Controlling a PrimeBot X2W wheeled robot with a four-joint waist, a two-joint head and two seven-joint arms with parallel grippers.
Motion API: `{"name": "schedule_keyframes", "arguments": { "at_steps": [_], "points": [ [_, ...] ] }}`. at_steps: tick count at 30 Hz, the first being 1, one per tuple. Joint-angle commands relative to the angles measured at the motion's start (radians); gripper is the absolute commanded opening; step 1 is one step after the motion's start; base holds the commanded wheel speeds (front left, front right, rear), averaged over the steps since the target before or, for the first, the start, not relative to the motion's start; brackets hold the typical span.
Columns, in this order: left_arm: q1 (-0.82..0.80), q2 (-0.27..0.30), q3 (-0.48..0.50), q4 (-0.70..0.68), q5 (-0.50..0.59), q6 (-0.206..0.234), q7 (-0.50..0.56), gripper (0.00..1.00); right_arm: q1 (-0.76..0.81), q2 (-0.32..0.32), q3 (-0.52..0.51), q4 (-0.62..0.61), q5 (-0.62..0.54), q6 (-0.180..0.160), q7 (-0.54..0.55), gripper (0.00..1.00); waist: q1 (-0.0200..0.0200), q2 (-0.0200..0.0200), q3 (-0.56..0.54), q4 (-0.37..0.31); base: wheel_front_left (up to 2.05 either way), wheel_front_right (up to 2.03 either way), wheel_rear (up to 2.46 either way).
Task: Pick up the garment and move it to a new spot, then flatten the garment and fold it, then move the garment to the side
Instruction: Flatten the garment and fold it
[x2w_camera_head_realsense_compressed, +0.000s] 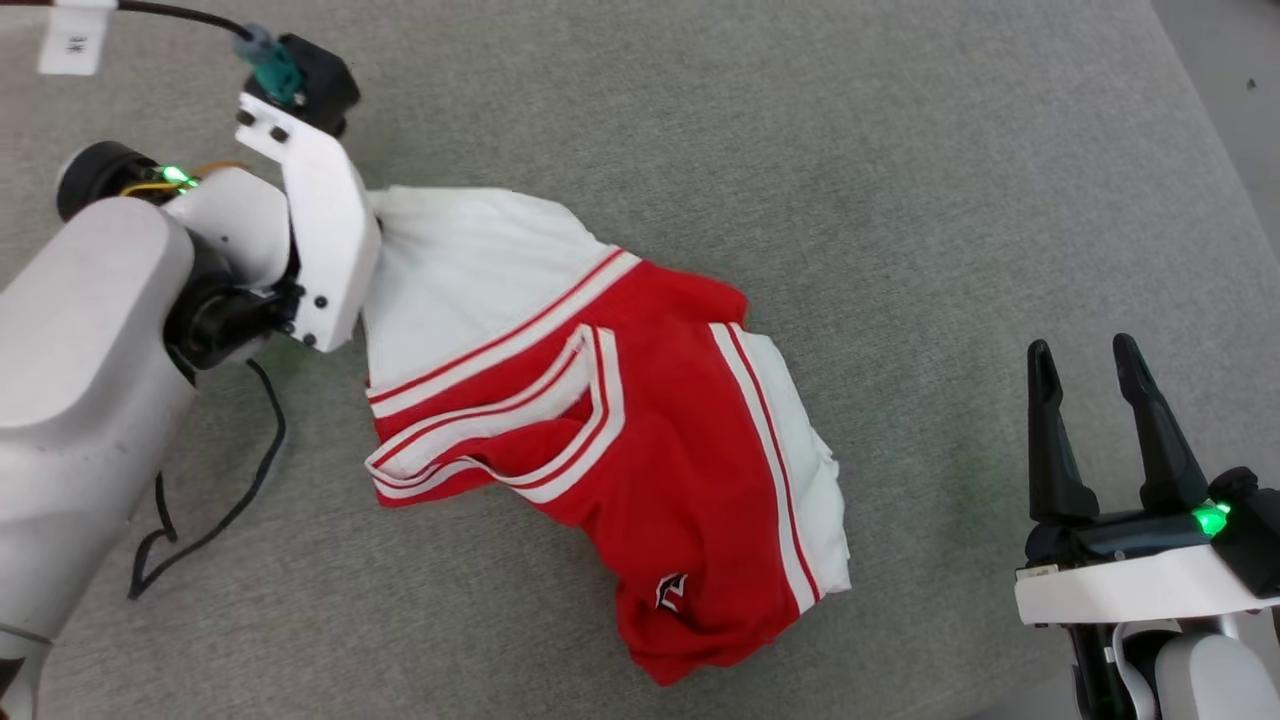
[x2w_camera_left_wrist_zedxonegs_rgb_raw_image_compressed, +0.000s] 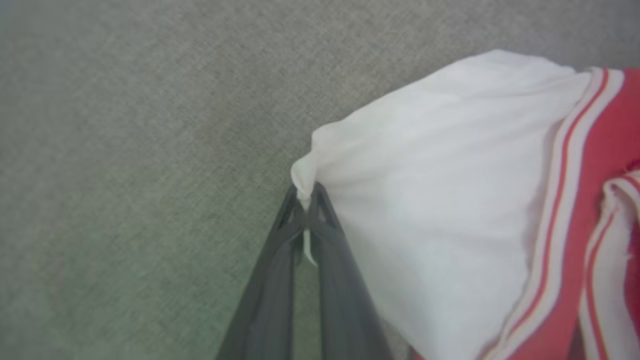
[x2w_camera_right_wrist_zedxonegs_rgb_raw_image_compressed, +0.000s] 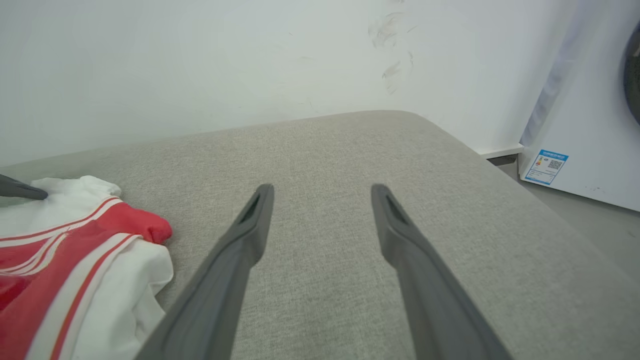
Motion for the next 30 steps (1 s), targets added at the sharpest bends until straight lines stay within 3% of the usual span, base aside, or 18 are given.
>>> {"name": "schedule_keyframes", "arguments": {
  "at_steps": [1,8,15,26,27,28,30],
  "points": [
    [-0.009,0.0,0.019,0.023,0.014,0.004,-0.056,0.0,-0.009,0.0,-0.004,0.001,-0.01,-0.001,-0.002,1.0,-0.0001,0.0,-0.026,0.029,0.0,0.0,0.0],
    [-0.035,-0.016,0.078,0.102,0.019,0.023,-0.222,0.0,0.006,0.0,-0.024,0.006,-0.055,-0.001,-0.002,1.0,-0.0001,0.0,-0.102,0.117,0.0,0.0,0.0],
    [0.011,0.025,0.131,0.15,-0.001,0.053,-0.313,0.0,0.027,0.0,-0.031,0.008,-0.078,-0.001,-0.002,1.0,-0.0001,0.0,-0.157,0.204,0.0,0.0,0.0],
    [0.224,0.063,0.145,0.164,-0.052,0.113,-0.359,0.0,0.056,0.0,-0.044,0.011,-0.11,-0.001,-0.002,1.0,-0.0001,0.0,-0.202,0.305,0.0,0.0,0.0],
    [0.247,0.061,0.138,0.16,-0.052,0.114,-0.363,0.35,0.056,0.0,-0.045,0.012,-0.113,-0.001,-0.002,1.0,-0.0001,0.0,-0.205,0.312,0.0,0.0,0.0],
    [0.272,0.055,0.135,0.158,-0.059,0.115,-0.367,1.0,0.056,0.0,-0.045,0.013,-0.115,-0.001,-0.002,1.0,-0.0001,0.0,-0.207,0.317,0.0,0.0,0.0],
    [0.308,0.043,0.138,0.143,-0.066,0.114,-0.404,1.0,0.057,0.0,-0.046,0.015,-0.115,-0.001,-0.002,1.0,-0.0001,0.0,-0.213,0.325,0.0,0.0,0.0]
  ]
}}
